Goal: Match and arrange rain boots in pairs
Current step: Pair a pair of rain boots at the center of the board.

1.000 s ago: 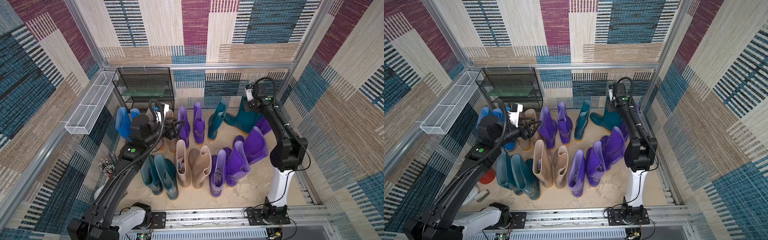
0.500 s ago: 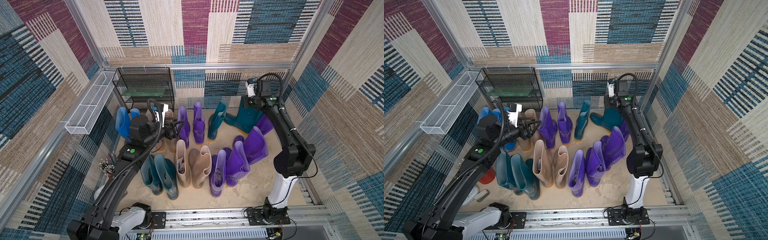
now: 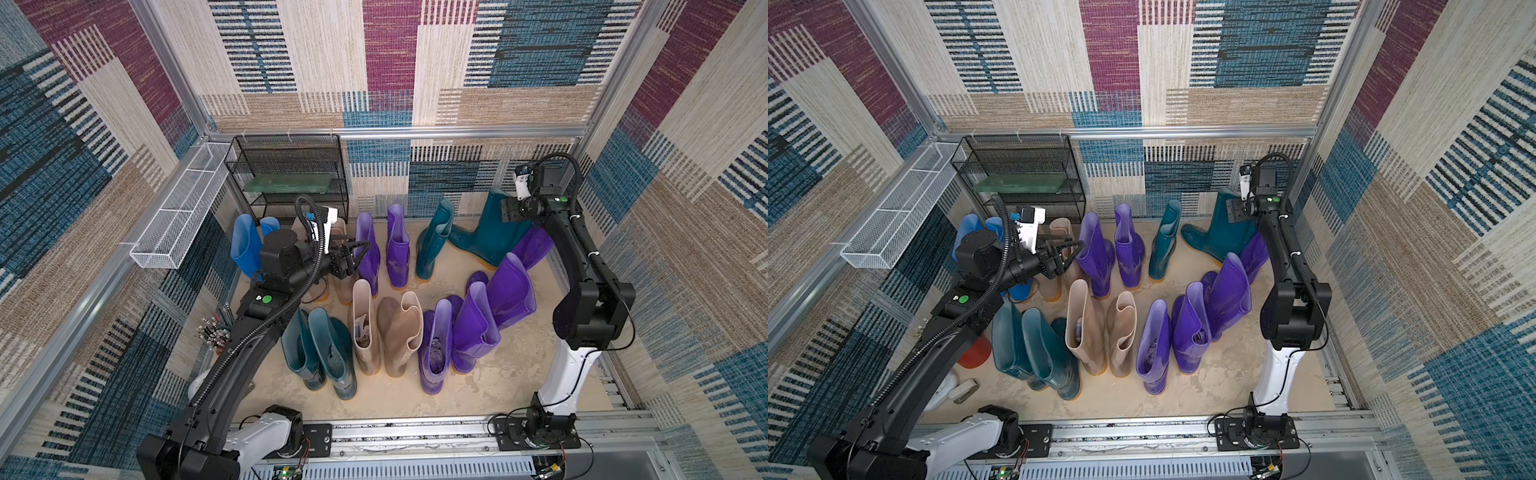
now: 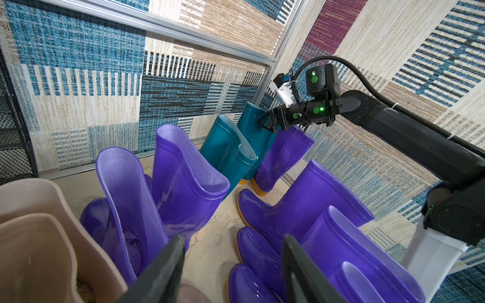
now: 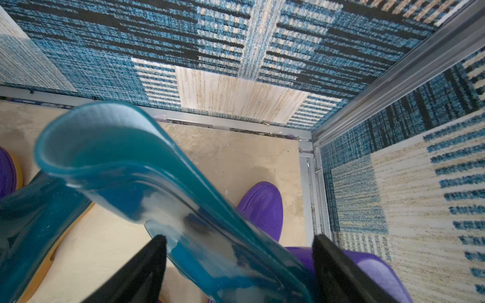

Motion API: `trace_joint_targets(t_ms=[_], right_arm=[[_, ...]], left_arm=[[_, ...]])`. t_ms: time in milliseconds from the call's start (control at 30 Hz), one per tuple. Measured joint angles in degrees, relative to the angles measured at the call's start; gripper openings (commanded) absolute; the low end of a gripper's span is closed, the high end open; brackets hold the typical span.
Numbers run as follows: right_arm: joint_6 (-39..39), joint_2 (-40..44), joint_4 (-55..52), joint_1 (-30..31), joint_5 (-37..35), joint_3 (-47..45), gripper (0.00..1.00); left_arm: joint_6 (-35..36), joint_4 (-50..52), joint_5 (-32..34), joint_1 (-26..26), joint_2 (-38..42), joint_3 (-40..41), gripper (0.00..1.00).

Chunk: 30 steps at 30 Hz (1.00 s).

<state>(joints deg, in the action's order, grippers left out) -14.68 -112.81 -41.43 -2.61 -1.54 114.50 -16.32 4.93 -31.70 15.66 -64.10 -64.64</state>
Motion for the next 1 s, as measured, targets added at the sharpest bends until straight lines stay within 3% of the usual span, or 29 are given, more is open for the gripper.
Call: trace_joint_targets(t_ms=[100, 167, 567, 733, 1000], right_arm=[[-1.1, -0.3, 0.0, 0.1, 5.0, 0.3, 0.17], [-1.2, -0.4, -0.1, 0.1, 7.8, 0.3, 0.02], [5.4, 6.0, 0.1, 5.1, 15.6, -6.6, 0.0], [11.3, 11.1, 3.0, 9.7, 16.3, -11.7, 0.0], [17.1, 11.1, 4.7, 18.0, 16.1, -13.2, 0.0]], left_arm=[[-0.2, 0.0, 0.0, -0.2, -0.2, 0.0, 0.61], [-0.2, 0.0, -0.1, -0.2, -0.2, 0.0, 0.61], [-1.1, -1.2, -0.2, -0.3, 0.3, 0.0, 0.61], [-1.5, -1.7, -0.4, -0.3, 0.4, 0.1, 0.61], [-1.7, -2.1, -1.7, -0.3, 1.0, 0.4, 0.61]])
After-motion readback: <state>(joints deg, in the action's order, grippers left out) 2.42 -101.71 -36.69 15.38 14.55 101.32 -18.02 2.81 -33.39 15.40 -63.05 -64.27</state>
